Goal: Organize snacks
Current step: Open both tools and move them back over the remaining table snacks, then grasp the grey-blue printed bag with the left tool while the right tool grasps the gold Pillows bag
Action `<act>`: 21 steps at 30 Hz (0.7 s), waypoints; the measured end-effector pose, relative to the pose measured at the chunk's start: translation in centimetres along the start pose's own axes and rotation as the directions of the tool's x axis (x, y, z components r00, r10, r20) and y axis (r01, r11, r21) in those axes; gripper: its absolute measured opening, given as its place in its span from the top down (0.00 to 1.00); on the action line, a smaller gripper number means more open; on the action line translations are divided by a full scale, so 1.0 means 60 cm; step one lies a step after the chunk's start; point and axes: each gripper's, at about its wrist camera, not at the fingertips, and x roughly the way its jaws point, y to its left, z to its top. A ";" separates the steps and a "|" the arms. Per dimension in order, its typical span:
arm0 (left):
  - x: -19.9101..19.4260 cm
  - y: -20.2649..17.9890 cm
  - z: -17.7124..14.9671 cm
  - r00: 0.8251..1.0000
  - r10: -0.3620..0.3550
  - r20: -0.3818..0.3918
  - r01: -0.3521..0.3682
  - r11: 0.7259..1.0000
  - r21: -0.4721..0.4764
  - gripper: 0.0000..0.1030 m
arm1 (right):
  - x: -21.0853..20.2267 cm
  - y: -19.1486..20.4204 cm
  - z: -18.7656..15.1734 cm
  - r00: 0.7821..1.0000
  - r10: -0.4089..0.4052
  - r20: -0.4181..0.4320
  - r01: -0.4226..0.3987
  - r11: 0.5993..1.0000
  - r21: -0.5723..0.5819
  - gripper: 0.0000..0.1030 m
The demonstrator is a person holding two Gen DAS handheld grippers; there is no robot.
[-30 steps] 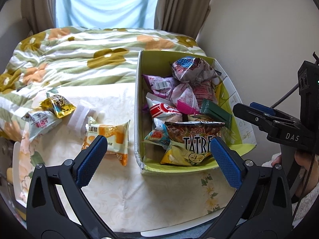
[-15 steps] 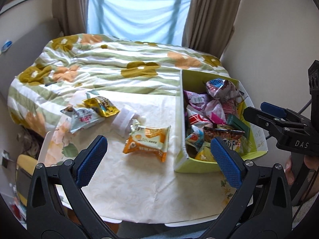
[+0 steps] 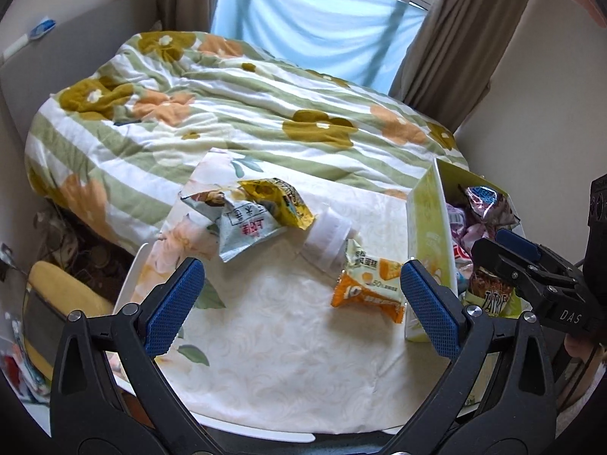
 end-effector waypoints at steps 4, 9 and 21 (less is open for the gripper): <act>0.045 0.073 0.039 0.998 -0.033 -0.056 0.030 0.998 -0.059 0.01 | 0.061 0.030 0.026 1.000 0.005 -0.024 -0.005 1.000 0.024 0.08; 0.122 0.145 0.075 0.985 -0.098 -0.139 0.081 0.989 -0.124 0.01 | 0.144 0.057 0.062 0.998 -0.019 -0.061 0.021 1.000 0.023 0.08; 0.333 0.203 0.082 0.928 -0.226 -0.297 0.158 0.959 -0.237 0.05 | 0.337 0.070 0.092 0.973 -0.078 -0.219 0.070 0.997 -0.044 0.08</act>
